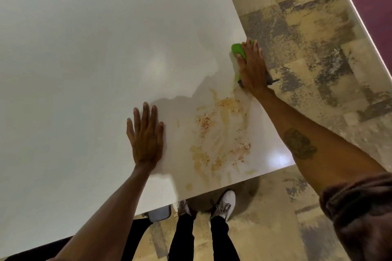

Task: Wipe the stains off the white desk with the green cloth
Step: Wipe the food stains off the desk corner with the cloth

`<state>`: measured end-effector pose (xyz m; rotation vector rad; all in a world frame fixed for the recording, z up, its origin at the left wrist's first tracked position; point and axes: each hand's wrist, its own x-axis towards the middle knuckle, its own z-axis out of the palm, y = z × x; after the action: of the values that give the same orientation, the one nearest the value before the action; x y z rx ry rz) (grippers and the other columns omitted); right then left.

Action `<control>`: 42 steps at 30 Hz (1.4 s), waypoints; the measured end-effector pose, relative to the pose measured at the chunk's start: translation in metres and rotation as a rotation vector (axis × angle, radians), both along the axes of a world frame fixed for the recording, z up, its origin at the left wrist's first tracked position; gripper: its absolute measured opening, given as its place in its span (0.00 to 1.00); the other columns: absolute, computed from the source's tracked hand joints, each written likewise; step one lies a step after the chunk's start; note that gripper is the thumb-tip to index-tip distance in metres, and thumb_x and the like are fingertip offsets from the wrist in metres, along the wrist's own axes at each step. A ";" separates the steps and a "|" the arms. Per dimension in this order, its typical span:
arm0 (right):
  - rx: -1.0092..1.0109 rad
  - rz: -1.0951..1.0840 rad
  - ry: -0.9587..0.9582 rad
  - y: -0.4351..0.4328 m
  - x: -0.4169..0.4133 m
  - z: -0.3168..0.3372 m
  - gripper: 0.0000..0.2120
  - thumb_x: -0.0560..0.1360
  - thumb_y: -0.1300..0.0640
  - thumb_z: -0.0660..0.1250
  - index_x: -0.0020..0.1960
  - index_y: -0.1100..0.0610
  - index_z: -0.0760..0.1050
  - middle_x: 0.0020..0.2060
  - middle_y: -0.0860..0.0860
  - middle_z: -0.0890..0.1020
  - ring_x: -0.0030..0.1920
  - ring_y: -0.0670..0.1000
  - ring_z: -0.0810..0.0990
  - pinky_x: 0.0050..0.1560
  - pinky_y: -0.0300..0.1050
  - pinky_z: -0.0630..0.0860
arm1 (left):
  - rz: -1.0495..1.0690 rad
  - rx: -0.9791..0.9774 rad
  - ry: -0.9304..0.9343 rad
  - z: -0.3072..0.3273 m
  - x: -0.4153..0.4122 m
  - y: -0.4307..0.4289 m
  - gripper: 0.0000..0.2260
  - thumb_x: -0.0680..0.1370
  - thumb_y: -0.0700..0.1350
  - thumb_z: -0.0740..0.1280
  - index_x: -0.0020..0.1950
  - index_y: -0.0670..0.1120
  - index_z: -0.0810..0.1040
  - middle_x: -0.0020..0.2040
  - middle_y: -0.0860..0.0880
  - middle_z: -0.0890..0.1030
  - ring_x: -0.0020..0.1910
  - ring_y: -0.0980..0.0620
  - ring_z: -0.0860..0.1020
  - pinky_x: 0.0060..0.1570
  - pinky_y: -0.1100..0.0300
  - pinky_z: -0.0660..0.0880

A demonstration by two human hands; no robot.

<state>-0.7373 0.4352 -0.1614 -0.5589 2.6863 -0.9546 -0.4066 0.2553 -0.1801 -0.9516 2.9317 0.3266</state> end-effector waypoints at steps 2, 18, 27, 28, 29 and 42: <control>-0.018 0.033 -0.003 0.005 -0.003 0.002 0.23 0.83 0.53 0.55 0.76 0.59 0.62 0.78 0.57 0.58 0.79 0.57 0.52 0.79 0.53 0.47 | -0.003 0.001 0.008 -0.001 0.000 0.001 0.26 0.86 0.54 0.48 0.83 0.49 0.54 0.84 0.48 0.50 0.83 0.43 0.47 0.80 0.41 0.47; 0.042 0.371 -0.040 0.045 0.049 0.002 0.24 0.84 0.51 0.56 0.78 0.55 0.58 0.79 0.55 0.57 0.79 0.52 0.50 0.78 0.40 0.42 | -0.001 -0.032 0.048 -0.002 0.003 0.002 0.24 0.87 0.55 0.46 0.82 0.49 0.59 0.83 0.47 0.57 0.83 0.42 0.52 0.79 0.41 0.52; 0.004 0.485 0.045 0.089 0.124 -0.005 0.22 0.82 0.56 0.57 0.75 0.60 0.65 0.76 0.56 0.65 0.78 0.51 0.56 0.76 0.31 0.41 | 0.036 0.037 0.080 -0.004 0.006 0.004 0.25 0.86 0.57 0.46 0.82 0.52 0.59 0.84 0.51 0.55 0.83 0.46 0.49 0.80 0.43 0.46; 0.007 0.490 0.065 0.095 0.134 -0.006 0.22 0.82 0.56 0.57 0.75 0.60 0.65 0.76 0.55 0.65 0.78 0.50 0.55 0.77 0.33 0.42 | 0.032 0.043 0.080 -0.003 0.006 0.004 0.25 0.86 0.57 0.46 0.82 0.52 0.59 0.84 0.51 0.55 0.83 0.46 0.49 0.80 0.43 0.46; 0.008 0.489 0.076 0.102 0.143 -0.009 0.21 0.83 0.56 0.57 0.75 0.59 0.65 0.77 0.55 0.64 0.79 0.49 0.54 0.77 0.34 0.42 | 0.029 0.055 0.079 -0.001 0.006 0.004 0.25 0.86 0.57 0.45 0.82 0.52 0.59 0.84 0.51 0.55 0.83 0.46 0.48 0.80 0.43 0.46; -0.096 -0.230 0.157 0.089 0.267 -0.012 0.21 0.83 0.59 0.58 0.75 0.61 0.64 0.77 0.54 0.60 0.78 0.53 0.56 0.79 0.52 0.52 | 0.005 0.063 0.068 0.005 0.009 0.005 0.29 0.85 0.60 0.38 0.83 0.51 0.56 0.84 0.50 0.53 0.83 0.45 0.47 0.81 0.41 0.45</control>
<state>-0.4699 0.5241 -0.1732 -0.3617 2.9048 -1.1492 -0.3980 0.2605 -0.1751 -0.9582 2.9605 0.4575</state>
